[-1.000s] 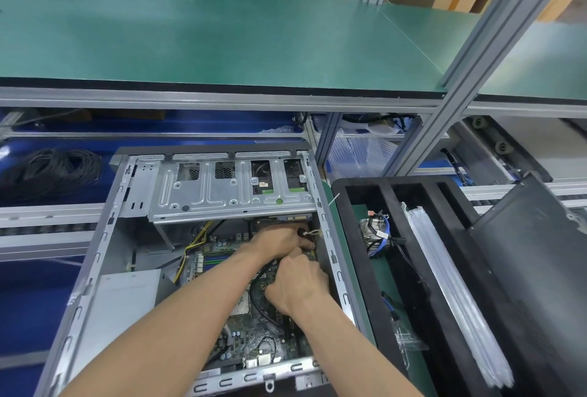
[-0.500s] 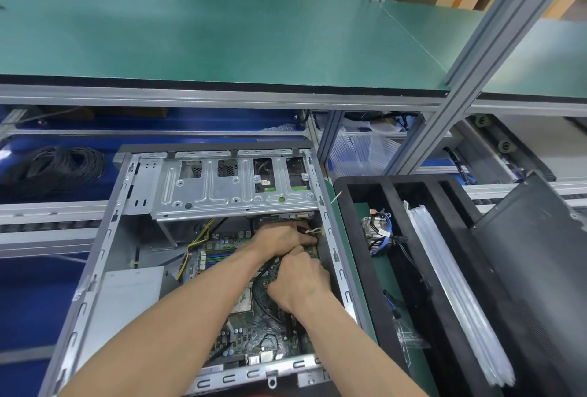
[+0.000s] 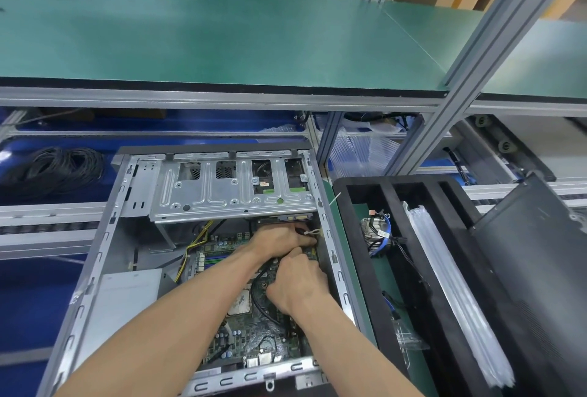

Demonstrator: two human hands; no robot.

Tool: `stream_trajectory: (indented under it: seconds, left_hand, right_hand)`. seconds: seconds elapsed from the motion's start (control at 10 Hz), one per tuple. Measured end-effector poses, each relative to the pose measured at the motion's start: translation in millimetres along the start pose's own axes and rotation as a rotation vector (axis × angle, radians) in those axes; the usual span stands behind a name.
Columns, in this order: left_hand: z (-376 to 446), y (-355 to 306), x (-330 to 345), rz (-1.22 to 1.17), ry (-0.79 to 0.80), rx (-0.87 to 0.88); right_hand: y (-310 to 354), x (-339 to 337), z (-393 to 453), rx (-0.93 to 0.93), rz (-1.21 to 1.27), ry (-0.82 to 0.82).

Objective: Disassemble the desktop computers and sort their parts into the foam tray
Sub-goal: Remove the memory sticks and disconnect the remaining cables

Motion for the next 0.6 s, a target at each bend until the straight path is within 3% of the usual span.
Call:
stream_trajectory:
  seconds: [0.2, 0.3, 0.4, 0.5, 0.6]
  left_hand:
    - [10.3, 5.6, 7.8, 0.121, 0.011, 0.113]
    - [13.5, 16.4, -10.8, -0.133, -0.197, 0.040]
    - [2.2, 30.3, -7.6, -1.368, -0.128, -0.196]
    - [-1.2, 51.3, -10.0, -0.426, -0.143, -0.416]
    - [-1.2, 71.6, -9.3, -0.570, -0.147, -0.579]
  right_hand:
    - [0.3, 2.2, 2.2, 0.012, 0.027, 0.003]
    - [0.6, 1.2, 1.0, 0.004, 0.013, -0.002]
    - [1.0, -0.5, 0.2, 0.001, -0.007, -0.003]
    - [1.2, -2.1, -0.3, -0.003, -0.016, -0.002]
    - [0.2, -3.4, -1.0, -0.012, -0.013, -0.007]
Point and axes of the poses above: each hand's wrist, its own z-axis towards the middle knuckle, its own x-axis out of the palm, y = z × x, the point moved 5 cm from there along z, towards the middle knuckle, and after that the axes turned 2 degrees about -y, right-handed, at the moved point
